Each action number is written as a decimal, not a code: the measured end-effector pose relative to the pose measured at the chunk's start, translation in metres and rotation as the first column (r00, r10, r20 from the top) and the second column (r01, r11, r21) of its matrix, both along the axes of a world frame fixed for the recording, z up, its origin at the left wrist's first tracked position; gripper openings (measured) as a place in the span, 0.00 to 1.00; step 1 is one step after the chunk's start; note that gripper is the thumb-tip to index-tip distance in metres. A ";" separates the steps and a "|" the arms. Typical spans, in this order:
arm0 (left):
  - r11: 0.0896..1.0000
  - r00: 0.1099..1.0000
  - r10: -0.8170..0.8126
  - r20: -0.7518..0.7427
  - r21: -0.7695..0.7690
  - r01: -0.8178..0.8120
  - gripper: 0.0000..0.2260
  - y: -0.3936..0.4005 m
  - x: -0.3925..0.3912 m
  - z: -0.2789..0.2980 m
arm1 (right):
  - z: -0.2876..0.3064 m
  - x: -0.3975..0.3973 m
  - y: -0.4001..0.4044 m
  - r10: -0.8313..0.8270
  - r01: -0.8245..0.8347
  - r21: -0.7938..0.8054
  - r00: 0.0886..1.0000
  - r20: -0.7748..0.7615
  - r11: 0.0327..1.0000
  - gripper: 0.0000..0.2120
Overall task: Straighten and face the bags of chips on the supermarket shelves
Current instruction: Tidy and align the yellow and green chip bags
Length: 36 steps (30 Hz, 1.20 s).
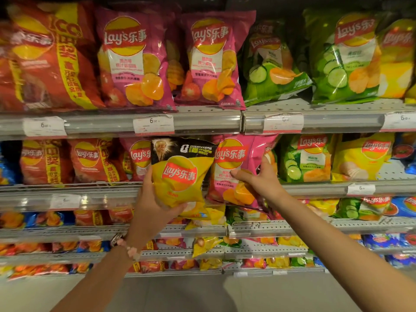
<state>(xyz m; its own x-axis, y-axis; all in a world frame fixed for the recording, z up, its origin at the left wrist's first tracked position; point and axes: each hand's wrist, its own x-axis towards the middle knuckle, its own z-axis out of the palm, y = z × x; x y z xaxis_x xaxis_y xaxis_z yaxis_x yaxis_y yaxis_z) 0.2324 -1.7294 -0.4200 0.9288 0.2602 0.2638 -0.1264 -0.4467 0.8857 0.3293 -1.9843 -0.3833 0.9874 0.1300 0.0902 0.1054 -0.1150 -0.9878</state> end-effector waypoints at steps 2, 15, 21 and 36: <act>1.000 1.000 0.006 -0.017 0.015 -0.005 0.53 0.008 -0.009 -0.006 | -0.002 0.003 0.013 0.009 -0.009 0.000 1.000 -0.001 1.000 0.26; 0.999 0.997 0.042 -0.058 -0.013 -0.042 0.49 0.043 -0.035 -0.011 | 0.000 0.050 0.088 -0.035 0.034 0.042 0.999 0.026 0.999 0.25; 1.000 0.988 0.025 -0.153 0.000 -0.025 0.60 0.047 -0.033 -0.016 | -0.016 0.071 0.097 0.027 -0.032 -0.031 0.989 -0.147 0.999 0.26; 0.996 0.995 -0.073 -0.067 -0.064 0.069 0.56 -0.017 0.002 -0.011 | -0.001 -0.051 0.064 0.047 -0.031 0.164 0.994 -0.097 0.986 0.40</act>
<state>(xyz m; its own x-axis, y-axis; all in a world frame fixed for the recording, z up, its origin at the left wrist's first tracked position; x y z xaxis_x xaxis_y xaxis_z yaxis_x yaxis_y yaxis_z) 0.2348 -1.7463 -0.4312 0.9610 0.2067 0.1836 -0.0931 -0.3833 0.9189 0.2782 -1.9206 -0.3841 0.9870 0.1602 0.0141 0.0062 0.0500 -0.9987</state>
